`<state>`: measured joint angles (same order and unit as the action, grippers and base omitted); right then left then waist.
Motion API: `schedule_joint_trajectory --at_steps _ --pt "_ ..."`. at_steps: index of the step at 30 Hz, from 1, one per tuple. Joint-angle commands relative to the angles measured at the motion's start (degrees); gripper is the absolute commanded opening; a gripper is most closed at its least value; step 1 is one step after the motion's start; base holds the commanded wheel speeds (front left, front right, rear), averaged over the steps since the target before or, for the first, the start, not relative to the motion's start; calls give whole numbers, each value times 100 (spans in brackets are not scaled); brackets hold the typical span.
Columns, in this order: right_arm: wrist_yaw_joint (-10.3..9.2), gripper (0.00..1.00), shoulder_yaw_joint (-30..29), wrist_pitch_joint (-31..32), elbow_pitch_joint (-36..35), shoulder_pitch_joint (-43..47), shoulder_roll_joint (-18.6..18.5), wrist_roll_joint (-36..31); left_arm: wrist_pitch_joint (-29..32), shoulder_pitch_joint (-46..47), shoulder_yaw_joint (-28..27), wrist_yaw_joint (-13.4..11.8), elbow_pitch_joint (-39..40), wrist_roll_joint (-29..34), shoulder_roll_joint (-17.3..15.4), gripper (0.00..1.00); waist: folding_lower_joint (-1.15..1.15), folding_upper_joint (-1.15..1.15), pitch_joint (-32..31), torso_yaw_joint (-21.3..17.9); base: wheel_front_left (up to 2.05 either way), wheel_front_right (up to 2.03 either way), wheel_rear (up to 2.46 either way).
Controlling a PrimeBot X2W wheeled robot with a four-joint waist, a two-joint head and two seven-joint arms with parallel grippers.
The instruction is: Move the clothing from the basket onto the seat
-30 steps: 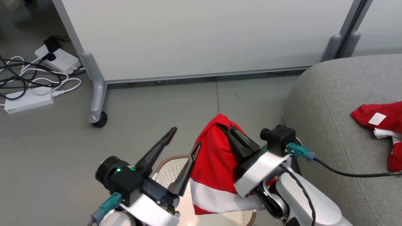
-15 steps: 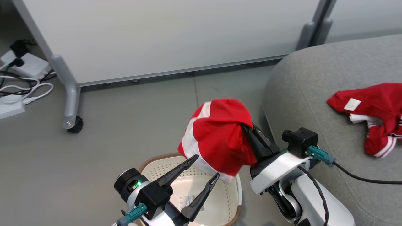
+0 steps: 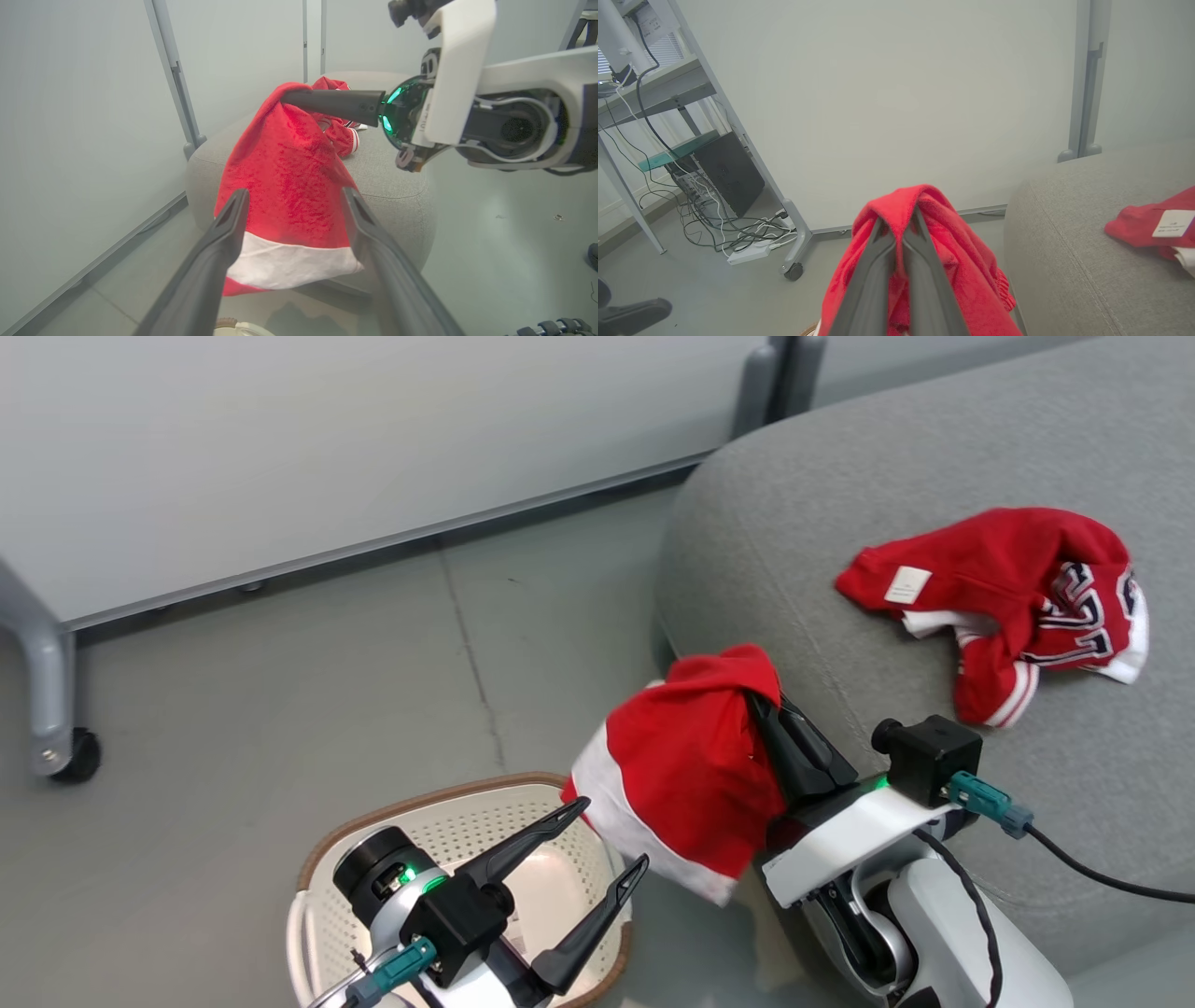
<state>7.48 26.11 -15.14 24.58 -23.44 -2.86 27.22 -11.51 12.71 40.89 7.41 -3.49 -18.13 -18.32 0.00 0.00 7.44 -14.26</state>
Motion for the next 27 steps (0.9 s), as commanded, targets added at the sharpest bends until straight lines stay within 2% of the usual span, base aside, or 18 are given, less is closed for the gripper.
schedule_joint_trajectory --at_steps 1,15,27 --pt "4 0 -53 -14 -35 54 -17 -38 18 106 -9 -4 32 10 -35 100 0 0 116 -235 0 0 0" --pt "4 0 -496 -14 -365 160 -14 67 267 228 91 -46 326 35 -369 100 0 0 528 -1255 0 0 0" --pt "4 0 -780 -14 -511 143 -13 -13 413 334 100 -96 497 18 -511 100 0 0 736 -1560 0 0 0"
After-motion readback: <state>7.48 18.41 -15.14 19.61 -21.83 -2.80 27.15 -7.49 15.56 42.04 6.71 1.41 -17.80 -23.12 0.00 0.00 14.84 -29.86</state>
